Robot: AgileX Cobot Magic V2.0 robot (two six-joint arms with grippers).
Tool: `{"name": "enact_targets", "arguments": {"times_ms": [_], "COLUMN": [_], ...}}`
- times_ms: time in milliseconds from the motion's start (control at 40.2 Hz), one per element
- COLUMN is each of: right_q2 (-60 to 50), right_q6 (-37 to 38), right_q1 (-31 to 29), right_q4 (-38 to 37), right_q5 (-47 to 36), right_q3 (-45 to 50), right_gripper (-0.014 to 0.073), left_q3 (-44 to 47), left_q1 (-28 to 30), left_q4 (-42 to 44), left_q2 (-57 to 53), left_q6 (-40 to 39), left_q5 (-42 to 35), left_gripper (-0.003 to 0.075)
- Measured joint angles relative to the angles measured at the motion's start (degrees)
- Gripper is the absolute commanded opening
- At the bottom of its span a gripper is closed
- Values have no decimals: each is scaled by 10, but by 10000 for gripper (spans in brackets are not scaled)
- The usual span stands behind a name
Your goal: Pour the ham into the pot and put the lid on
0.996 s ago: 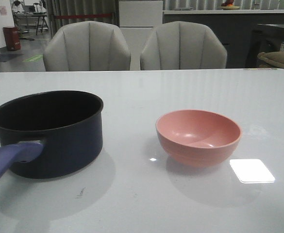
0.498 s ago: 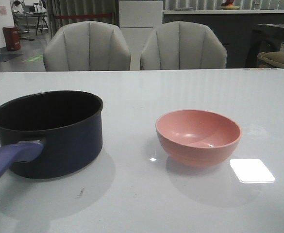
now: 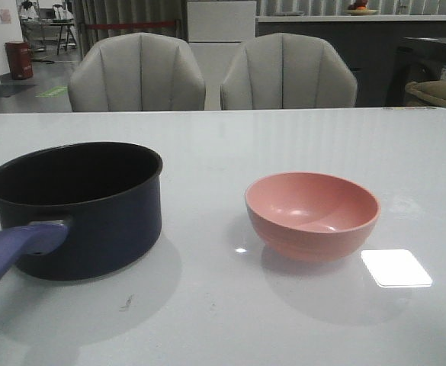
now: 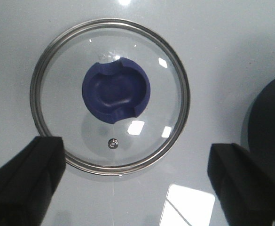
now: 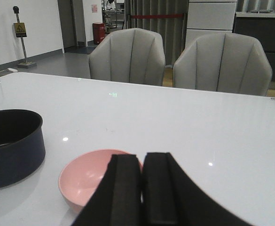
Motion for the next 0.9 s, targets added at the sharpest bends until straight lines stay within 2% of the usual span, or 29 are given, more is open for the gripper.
{"name": "enact_targets", "arguments": {"times_ms": [249, 473, 672, 896], "right_q2": [0, 0, 0, 0], "right_q6": [0, 0, 0, 0], "right_q1": [0, 0, 0, 0], "right_q4": [0, 0, 0, 0], "right_q5": [0, 0, 0, 0], "right_q3": [0, 0, 0, 0], "right_gripper": [150, 150, 150, 150], "left_q3": [-72, -115, -134, -136], "left_q1": [0, 0, -2, -6], "left_q4": [10, 16, 26, 39], "left_q2": [111, 169, 199, 216], "left_q6": [-1, -1, -1, -1], "left_q5": [7, 9, 16, 18], "left_gripper": [606, 609, 691, 691]}}
